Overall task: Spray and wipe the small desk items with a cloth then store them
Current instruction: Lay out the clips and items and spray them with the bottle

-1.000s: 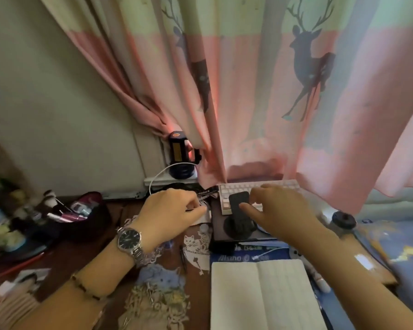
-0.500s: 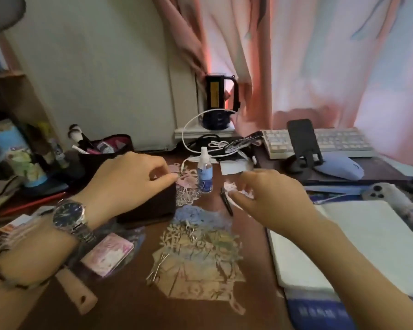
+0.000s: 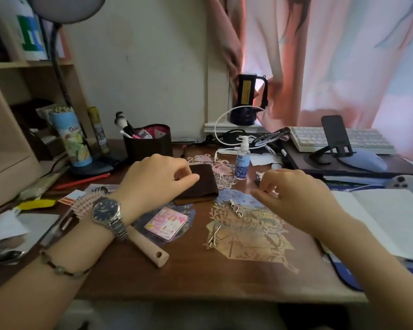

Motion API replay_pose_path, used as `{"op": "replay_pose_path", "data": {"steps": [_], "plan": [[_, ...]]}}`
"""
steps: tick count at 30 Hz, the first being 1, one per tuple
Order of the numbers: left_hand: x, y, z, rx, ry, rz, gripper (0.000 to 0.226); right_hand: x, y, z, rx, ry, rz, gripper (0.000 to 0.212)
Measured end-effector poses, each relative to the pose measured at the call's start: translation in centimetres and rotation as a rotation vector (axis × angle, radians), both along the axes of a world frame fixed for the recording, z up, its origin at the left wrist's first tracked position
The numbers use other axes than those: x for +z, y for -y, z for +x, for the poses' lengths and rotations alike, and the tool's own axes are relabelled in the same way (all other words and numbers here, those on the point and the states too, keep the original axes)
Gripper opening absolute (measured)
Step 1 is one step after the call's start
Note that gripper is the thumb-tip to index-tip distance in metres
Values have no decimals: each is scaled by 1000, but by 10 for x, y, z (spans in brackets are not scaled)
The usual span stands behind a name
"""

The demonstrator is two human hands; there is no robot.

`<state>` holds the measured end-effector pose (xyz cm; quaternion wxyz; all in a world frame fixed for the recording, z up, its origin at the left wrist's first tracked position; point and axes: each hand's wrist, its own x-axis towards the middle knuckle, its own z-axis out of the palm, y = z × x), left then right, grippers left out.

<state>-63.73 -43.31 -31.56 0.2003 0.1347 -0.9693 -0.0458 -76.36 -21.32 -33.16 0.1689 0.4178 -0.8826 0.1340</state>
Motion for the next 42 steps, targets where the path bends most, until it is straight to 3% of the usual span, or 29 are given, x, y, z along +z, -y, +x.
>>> {"op": "replay_pose_path", "data": {"steps": [17,28,33,37,42], "plan": [[-14,2,44,178,14,64,29,-5,27,-5,124,52,48,30],[-22,35,36,57,1,100,30,-16,66,10,36,120,-21,24],[-27,43,28,-9,-28,133,30,-9,69,6,-51,96,-165,15],[-28,48,17,-37,-31,135,31,-5,64,-11,-125,57,-296,29],[-33,50,6,-37,-27,127,32,-10,73,-34,-145,90,-291,43]]}}
